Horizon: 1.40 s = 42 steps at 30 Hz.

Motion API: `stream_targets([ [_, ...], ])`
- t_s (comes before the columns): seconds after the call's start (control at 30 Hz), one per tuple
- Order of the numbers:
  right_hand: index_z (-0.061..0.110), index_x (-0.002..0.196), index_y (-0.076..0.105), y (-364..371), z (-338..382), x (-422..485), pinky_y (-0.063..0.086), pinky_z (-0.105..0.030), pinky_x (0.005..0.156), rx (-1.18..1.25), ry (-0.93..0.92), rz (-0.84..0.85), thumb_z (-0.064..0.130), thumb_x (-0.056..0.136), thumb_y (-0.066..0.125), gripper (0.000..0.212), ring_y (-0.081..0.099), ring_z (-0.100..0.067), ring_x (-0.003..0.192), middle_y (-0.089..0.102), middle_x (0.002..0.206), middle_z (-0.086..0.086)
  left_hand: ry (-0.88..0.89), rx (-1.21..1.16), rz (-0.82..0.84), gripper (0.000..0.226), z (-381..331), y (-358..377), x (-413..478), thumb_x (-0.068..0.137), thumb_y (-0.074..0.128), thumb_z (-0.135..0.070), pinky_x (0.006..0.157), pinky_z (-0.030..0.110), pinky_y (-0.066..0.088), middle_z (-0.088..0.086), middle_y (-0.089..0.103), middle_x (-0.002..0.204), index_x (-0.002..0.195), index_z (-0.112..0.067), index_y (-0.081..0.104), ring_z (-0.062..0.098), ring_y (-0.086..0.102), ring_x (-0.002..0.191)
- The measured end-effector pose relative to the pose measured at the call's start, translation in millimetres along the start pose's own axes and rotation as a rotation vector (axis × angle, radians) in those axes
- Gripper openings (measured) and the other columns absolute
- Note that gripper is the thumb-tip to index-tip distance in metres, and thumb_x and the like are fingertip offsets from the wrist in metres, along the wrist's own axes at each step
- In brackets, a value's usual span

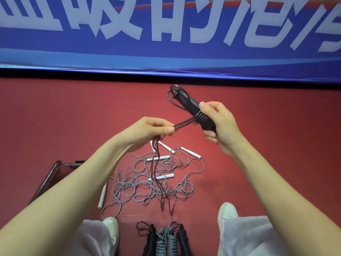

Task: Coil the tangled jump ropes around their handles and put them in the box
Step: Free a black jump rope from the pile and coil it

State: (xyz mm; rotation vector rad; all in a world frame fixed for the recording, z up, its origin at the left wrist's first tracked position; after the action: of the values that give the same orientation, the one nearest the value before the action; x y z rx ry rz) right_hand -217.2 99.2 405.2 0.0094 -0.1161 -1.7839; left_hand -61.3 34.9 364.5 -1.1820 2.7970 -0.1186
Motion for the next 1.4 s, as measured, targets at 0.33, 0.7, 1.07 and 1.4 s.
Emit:
stream_targets([
  [0.33, 0.022, 0.110, 0.048, 27, -51, -16, 0.040, -0.030, 0.057, -1.204, 0.286, 0.542, 0.053, 0.084, 0.063, 0.043, 0.056, -0.022, 0.068, 0.066, 0.095, -0.007, 0.060, 0.461, 0.002, 0.013, -15, 2, 2, 0.074, 0.082, -0.023, 0.060, 0.024, 0.034, 0.000, 0.062, 0.061, 0.074, -0.012, 0.074, 0.007, 0.046, 0.059],
  [0.7, 0.017, 0.134, 0.045, 16, 14, -16, 0.047, -0.040, 0.058, -1.276, -0.604, -0.301, 0.043, 0.093, 0.050, 0.049, 0.066, -0.040, 0.079, 0.066, 0.106, -0.007, -0.066, -0.365, -0.018, 0.011, -8, 37, -1, 0.082, 0.064, -0.020, 0.058, 0.024, 0.054, -0.001, 0.058, 0.072, 0.086, -0.015, 0.055, 0.011, 0.057, 0.053],
  [1.07, 0.019, 0.120, 0.040, 28, 24, -24, 0.041, -0.029, 0.040, -1.347, -0.850, -0.391, 0.048, 0.090, 0.042, 0.042, 0.063, -0.032, 0.060, 0.064, 0.083, -0.005, -0.197, -0.326, -0.054, 0.018, -10, 23, -9, 0.084, 0.068, -0.013, 0.060, 0.020, 0.055, -0.007, 0.055, 0.057, 0.072, -0.015, 0.055, 0.005, 0.055, 0.051],
  [1.4, 0.028, 0.119, 0.045, 11, 23, -11, 0.043, -0.032, 0.067, -0.872, -0.525, -0.185, 0.044, 0.087, 0.062, 0.039, 0.062, -0.022, 0.073, 0.063, 0.084, 0.014, -0.021, -0.342, -0.120, 0.011, -14, 25, -9, 0.087, 0.063, -0.012, 0.045, 0.015, 0.029, 0.000, 0.056, 0.070, 0.078, -0.012, 0.057, 0.005, 0.038, 0.047],
])
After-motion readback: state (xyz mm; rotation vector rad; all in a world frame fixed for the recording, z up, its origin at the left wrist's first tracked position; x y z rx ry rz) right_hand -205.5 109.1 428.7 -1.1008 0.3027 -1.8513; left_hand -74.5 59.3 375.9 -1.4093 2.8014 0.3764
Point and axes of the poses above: each hand's wrist, its own x-axis towards the middle knuckle, its own y-axis out of the palm, z = x × y, the point moved 8 cm from there along x, towards the middle knuckle
